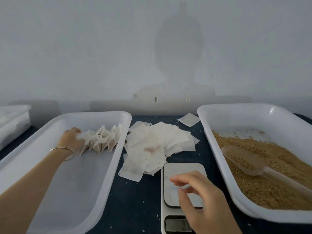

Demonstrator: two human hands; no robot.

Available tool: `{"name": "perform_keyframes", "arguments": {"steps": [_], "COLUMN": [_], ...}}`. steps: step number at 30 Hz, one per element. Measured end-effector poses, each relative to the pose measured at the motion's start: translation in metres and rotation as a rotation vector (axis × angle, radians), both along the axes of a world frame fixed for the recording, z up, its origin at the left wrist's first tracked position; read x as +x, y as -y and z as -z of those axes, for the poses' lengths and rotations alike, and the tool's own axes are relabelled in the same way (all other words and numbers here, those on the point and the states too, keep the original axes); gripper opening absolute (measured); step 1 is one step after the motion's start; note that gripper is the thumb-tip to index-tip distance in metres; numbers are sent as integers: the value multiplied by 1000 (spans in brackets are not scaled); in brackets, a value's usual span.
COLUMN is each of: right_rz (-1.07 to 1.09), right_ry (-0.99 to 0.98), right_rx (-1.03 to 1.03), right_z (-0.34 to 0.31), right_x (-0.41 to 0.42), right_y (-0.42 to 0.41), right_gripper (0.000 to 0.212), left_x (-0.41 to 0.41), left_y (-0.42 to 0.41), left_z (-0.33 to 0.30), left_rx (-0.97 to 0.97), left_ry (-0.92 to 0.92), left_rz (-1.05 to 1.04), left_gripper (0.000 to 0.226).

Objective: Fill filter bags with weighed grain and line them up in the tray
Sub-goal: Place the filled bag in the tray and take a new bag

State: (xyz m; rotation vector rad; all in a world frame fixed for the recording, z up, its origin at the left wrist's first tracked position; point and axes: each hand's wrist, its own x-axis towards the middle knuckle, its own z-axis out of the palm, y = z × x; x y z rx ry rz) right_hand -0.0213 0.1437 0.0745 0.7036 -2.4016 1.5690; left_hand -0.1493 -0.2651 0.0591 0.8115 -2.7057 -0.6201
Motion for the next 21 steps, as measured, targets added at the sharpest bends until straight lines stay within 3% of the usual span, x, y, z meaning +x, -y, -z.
{"name": "perform_keyframes", "arguments": {"steps": [3,5,7,9,12,15,21], "right_rz": [-15,-30,-19,12,30,26,45], "right_ry": [23,54,95,120,128,125,141], "right_rx": [14,63,106,101,106,116,64], "right_z": [1,4,8,11,17,24,29], "right_x": [0,-4,-10,-15,-18,-18,-19], "right_y": [2,5,8,9,6,-1,-8], "right_gripper": [25,26,29,29,28,30,33], "left_x": [2,12,25,40,55,64,64], "left_y": [-65,-120,-170,-212,-244,-245,-226], "left_z": [-34,-57,-60,-46,-7,24,44], "left_rx": [6,1,-102,-323,-449,-424,-532], "left_ry": [-323,-367,-149,166,487,518,357], "left_rz": [123,264,434,534,441,297,274], "left_gripper": [28,15,8,14,33,47,37]}}
